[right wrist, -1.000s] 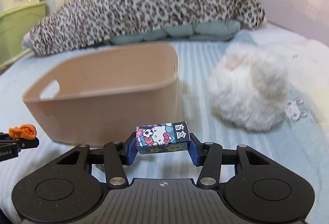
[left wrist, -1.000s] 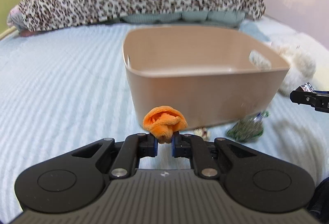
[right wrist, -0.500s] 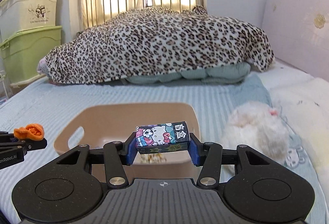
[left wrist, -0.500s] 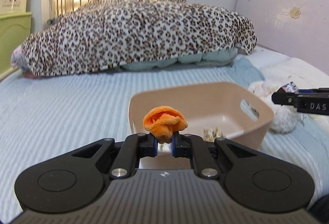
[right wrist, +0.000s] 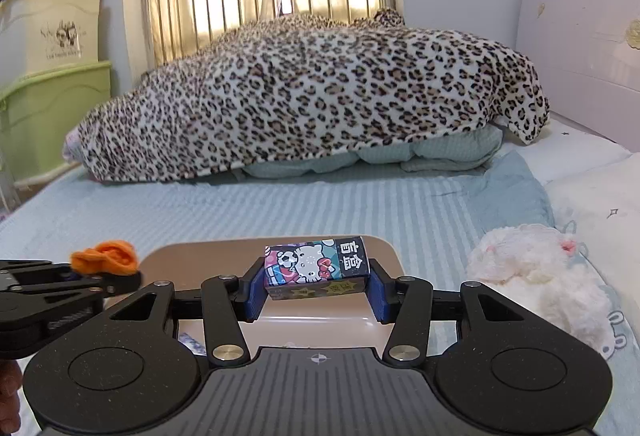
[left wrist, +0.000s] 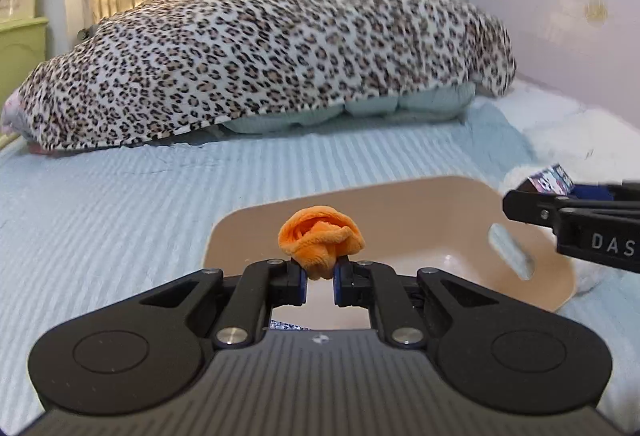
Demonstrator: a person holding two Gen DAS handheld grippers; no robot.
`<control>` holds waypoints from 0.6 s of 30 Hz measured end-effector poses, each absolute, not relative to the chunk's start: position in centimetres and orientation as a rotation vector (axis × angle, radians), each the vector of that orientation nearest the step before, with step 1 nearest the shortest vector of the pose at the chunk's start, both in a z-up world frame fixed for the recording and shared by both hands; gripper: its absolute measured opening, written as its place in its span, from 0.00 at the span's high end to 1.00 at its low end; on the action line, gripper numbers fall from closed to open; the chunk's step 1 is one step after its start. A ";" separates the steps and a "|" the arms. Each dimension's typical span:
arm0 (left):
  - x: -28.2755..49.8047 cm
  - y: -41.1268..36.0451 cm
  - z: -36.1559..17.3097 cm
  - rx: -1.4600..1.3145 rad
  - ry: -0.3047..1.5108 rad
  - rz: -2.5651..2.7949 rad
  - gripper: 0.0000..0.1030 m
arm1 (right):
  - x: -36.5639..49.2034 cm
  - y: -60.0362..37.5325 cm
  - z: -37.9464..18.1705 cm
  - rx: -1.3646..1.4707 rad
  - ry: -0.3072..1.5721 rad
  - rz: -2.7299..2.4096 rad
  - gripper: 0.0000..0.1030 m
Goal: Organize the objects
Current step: 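Carry plush and box over the basket while both tools open to drop them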
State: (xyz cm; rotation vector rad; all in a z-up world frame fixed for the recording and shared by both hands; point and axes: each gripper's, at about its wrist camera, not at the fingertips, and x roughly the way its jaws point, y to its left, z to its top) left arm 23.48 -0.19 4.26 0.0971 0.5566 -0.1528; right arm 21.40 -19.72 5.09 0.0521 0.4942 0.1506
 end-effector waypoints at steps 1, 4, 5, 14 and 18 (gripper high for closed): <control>23.9 -0.7 3.8 0.119 0.570 -0.151 0.87 | 21.8 -19.5 4.8 0.038 0.503 0.147 0.55; 25.3 -1.7 2.4 0.138 0.623 -0.152 0.87 | 23.2 -19.0 3.3 -0.003 0.544 0.137 0.55; 25.6 -2.0 1.9 0.150 0.635 -0.147 0.87 | 23.4 -18.8 2.9 -0.014 0.560 0.135 0.55; 26.9 -3.0 -1.5 0.193 0.733 -0.135 0.87 | 25.2 -18.2 -0.9 -0.078 0.705 0.110 0.50; 26.0 -2.7 -0.7 0.184 0.724 -0.133 0.77 | 24.3 -18.2 -0.5 -0.069 0.696 0.109 0.41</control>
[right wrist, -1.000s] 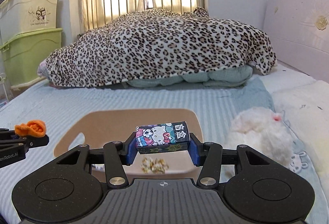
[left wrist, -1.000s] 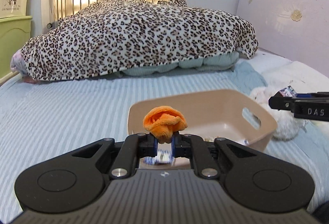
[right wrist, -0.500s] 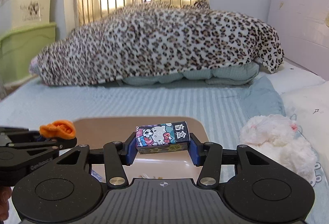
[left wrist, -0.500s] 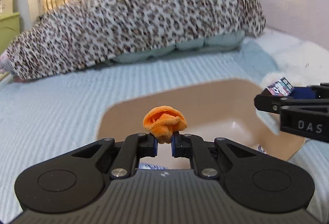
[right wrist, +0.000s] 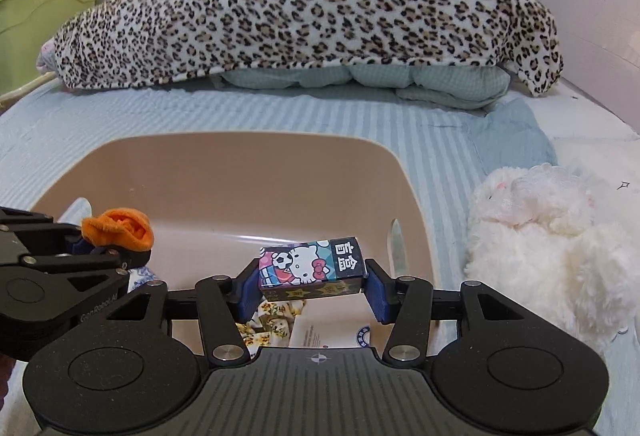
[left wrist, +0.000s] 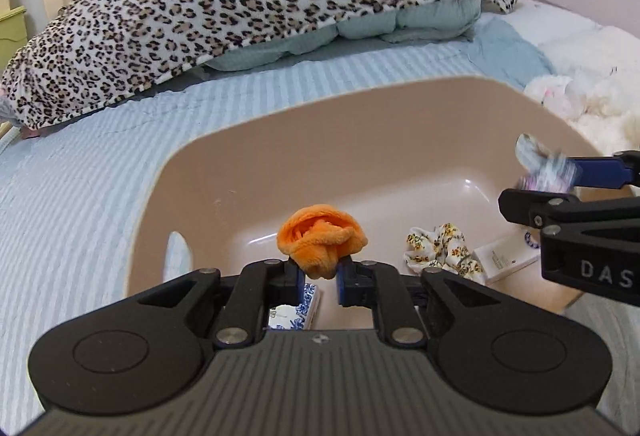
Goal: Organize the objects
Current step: 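Carry plush and box over the basket while both tools open to drop them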
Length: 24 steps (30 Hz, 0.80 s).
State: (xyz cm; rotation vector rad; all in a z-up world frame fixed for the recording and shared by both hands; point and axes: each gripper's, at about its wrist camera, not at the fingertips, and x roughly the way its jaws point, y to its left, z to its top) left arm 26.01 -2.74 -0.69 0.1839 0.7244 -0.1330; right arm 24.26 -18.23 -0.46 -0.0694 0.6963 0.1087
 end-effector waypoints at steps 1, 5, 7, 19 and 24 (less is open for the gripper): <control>25.6 -2.7 -0.2 0.178 0.716 -0.133 0.67 | 24.0 -18.3 -0.2 -0.064 0.689 0.109 0.35; 23.3 -2.7 2.1 0.192 0.638 -0.132 0.38 | 22.1 -19.0 1.9 -0.039 0.638 0.103 0.25; 22.1 -2.5 3.2 0.200 0.617 -0.135 0.35 | 20.9 -19.4 2.9 -0.029 0.614 0.099 0.19; 16.4 -0.6 2.8 0.190 0.676 -0.153 0.27 | 14.6 -20.7 3.5 -0.017 0.649 0.092 0.02; 15.3 0.2 0.5 0.163 0.752 -0.154 0.27 | 13.3 -20.6 1.1 -0.023 0.720 0.097 0.02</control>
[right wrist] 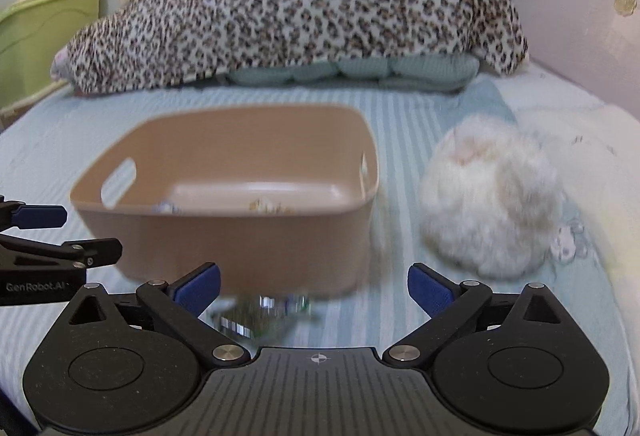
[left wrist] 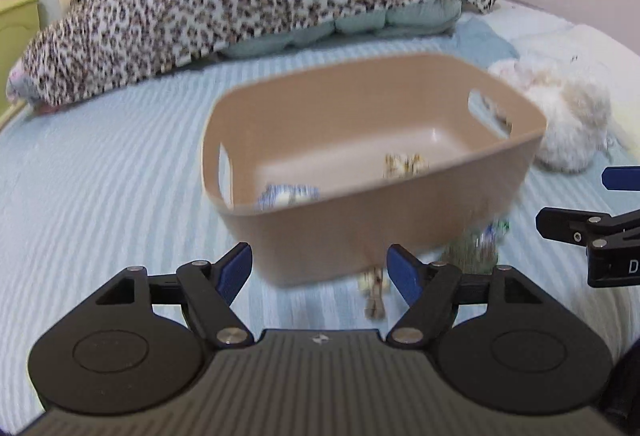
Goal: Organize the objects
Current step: 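Carry plush and box over the basket while both tools open to drop them, then grasp the keychain figure with the left tool while the right grasps the herb bag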
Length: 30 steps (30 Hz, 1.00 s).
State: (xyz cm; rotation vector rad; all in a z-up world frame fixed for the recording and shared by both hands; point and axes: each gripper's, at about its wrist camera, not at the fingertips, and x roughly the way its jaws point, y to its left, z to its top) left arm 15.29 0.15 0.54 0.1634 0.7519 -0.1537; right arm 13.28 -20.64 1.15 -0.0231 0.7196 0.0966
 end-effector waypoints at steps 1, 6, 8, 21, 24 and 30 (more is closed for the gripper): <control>15.1 0.3 0.1 0.161 0.764 -0.153 0.27 | 13.1 -20.6 0.6 -0.027 0.733 0.096 0.02; 14.6 0.3 -2.7 0.166 0.832 -0.147 0.27 | 12.4 -20.2 -1.9 -0.050 0.795 0.103 0.02; 14.8 0.3 -3.8 0.165 0.857 -0.147 0.27 | 12.4 -20.1 -2.8 -0.054 0.816 0.104 0.02; 16.8 -0.4 -7.6 0.096 0.867 -0.164 0.27 | 14.1 -20.0 -6.7 -0.030 0.886 0.152 0.02; 17.4 -1.0 -7.8 0.111 0.854 -0.169 0.27 | 14.6 -19.4 -7.2 -0.044 0.885 0.167 0.02; 18.3 -1.0 -8.0 0.106 0.848 -0.150 0.27 | 16.2 -18.5 -8.0 -0.044 0.892 0.189 0.02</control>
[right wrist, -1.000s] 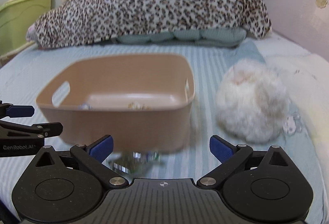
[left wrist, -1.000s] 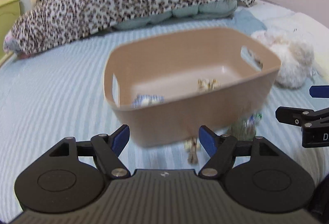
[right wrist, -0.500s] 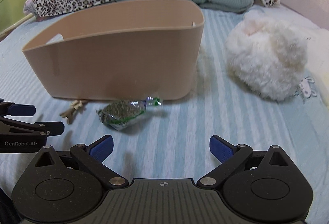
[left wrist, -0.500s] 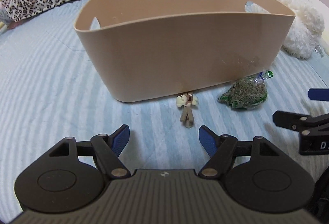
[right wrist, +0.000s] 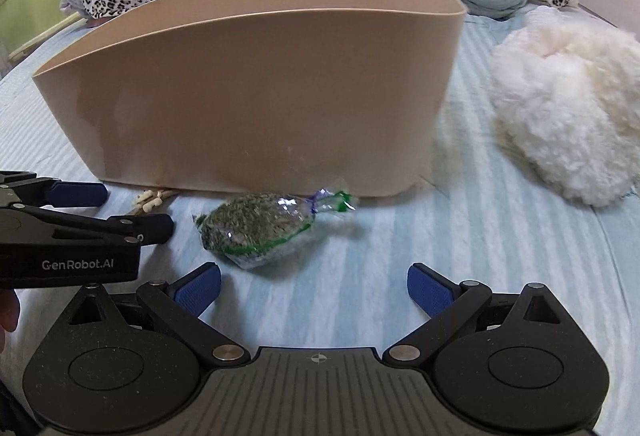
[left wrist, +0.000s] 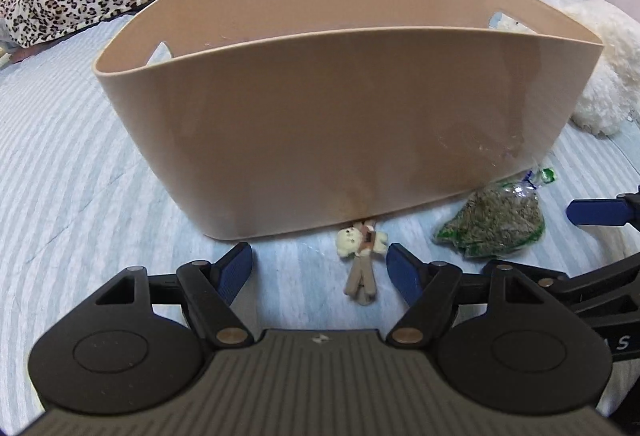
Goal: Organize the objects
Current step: 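Grasp the keychain figure with the left tool while the right grasps the herb bag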
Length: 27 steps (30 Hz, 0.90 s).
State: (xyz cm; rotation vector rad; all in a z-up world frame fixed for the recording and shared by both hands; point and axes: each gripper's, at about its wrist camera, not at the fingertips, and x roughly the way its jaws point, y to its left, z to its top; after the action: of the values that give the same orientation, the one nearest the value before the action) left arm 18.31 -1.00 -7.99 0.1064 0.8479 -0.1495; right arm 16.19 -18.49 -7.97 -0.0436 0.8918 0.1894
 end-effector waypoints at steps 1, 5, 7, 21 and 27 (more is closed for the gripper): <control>18.4 -0.8 -8.0 0.107 0.847 -0.145 0.28 | 16.4 -18.3 -8.0 -0.043 0.889 0.194 0.02; 18.9 0.2 -8.0 0.074 0.859 -0.160 0.34 | 17.2 -17.6 -8.2 -0.050 0.876 0.207 0.02; 19.0 0.4 -8.0 0.084 0.858 -0.165 0.45 | 17.6 -17.2 -8.2 -0.045 0.868 0.210 0.03; 17.5 0.4 -8.0 0.153 0.832 -0.239 0.77 | 16.4 -15.2 -8.3 -0.132 0.825 0.269 0.30; 17.3 1.0 -7.7 0.133 0.818 -0.241 0.79 | 15.2 -14.9 -9.4 -0.141 0.821 0.261 0.30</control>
State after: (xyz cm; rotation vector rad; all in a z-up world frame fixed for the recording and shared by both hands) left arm 17.29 0.97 -7.72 0.1331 0.8182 -0.2411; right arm 15.22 -14.86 -9.40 -0.1412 0.8208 0.2607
